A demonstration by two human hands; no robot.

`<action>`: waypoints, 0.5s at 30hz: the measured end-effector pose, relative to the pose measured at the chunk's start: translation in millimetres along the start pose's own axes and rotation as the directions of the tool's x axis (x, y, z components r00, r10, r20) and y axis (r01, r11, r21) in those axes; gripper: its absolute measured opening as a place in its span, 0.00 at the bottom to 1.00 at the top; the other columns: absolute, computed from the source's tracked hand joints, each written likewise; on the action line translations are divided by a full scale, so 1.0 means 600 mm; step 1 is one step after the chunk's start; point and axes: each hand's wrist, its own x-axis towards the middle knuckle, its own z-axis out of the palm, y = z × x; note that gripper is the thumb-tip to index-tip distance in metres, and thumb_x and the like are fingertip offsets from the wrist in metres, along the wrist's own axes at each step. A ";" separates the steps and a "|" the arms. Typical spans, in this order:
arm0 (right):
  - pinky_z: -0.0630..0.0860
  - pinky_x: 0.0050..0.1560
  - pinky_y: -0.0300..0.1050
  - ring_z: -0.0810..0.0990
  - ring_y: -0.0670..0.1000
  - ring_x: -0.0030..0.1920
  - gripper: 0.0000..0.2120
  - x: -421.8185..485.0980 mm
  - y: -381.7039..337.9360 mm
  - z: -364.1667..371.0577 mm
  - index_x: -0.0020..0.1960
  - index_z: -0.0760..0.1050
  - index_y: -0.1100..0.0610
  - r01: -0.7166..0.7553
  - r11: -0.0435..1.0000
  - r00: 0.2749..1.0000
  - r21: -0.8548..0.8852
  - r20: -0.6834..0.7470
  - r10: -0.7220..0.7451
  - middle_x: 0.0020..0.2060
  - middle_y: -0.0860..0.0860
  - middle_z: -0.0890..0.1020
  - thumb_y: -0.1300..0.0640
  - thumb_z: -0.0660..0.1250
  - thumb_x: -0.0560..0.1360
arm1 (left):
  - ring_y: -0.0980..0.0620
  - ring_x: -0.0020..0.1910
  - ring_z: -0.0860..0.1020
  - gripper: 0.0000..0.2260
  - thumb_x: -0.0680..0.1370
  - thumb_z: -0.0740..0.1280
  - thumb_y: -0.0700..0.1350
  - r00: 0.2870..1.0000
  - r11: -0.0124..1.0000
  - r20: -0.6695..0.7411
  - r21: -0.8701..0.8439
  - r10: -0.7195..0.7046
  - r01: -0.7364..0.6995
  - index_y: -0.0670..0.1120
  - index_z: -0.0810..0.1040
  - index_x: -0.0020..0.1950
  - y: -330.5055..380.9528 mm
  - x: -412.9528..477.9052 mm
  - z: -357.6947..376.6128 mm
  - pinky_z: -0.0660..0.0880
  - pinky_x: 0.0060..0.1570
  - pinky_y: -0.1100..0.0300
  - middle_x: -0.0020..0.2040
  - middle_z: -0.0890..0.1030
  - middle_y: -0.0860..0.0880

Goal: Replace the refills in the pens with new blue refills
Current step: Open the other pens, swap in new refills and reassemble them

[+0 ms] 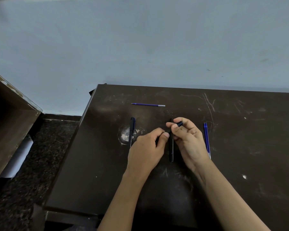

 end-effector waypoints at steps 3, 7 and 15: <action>0.75 0.49 0.42 0.81 0.45 0.42 0.07 0.002 0.005 -0.002 0.51 0.75 0.61 -0.018 0.999 0.998 -0.034 -0.068 0.016 0.44 0.60 0.82 0.68 0.64 0.75 | 0.56 0.32 0.74 0.11 0.80 0.54 0.58 0.999 0.995 0.004 0.091 -0.038 0.037 0.55 0.73 0.46 0.003 -0.002 -0.003 0.66 0.29 0.63 0.30 0.75 0.53; 0.75 0.52 0.47 0.81 0.48 0.45 0.08 0.002 0.013 0.000 0.53 0.75 0.62 -0.029 0.997 0.994 -0.069 -0.103 0.021 0.43 0.58 0.83 0.67 0.66 0.74 | 0.56 0.34 0.75 0.13 0.80 0.55 0.58 0.997 0.991 0.006 0.110 -0.081 0.079 0.54 0.74 0.46 0.001 -0.002 -0.007 0.65 0.30 0.63 0.32 0.76 0.54; 0.76 0.48 0.44 0.78 0.48 0.40 0.04 0.016 0.003 -0.026 0.45 0.74 0.59 0.036 0.979 0.957 -0.200 -0.276 -0.091 0.44 0.54 0.83 0.66 0.67 0.74 | 0.56 0.32 0.73 0.13 0.81 0.55 0.54 0.972 0.970 -0.075 0.076 -0.224 0.229 0.52 0.76 0.46 -0.022 0.001 -0.025 0.66 0.32 0.62 0.34 0.76 0.53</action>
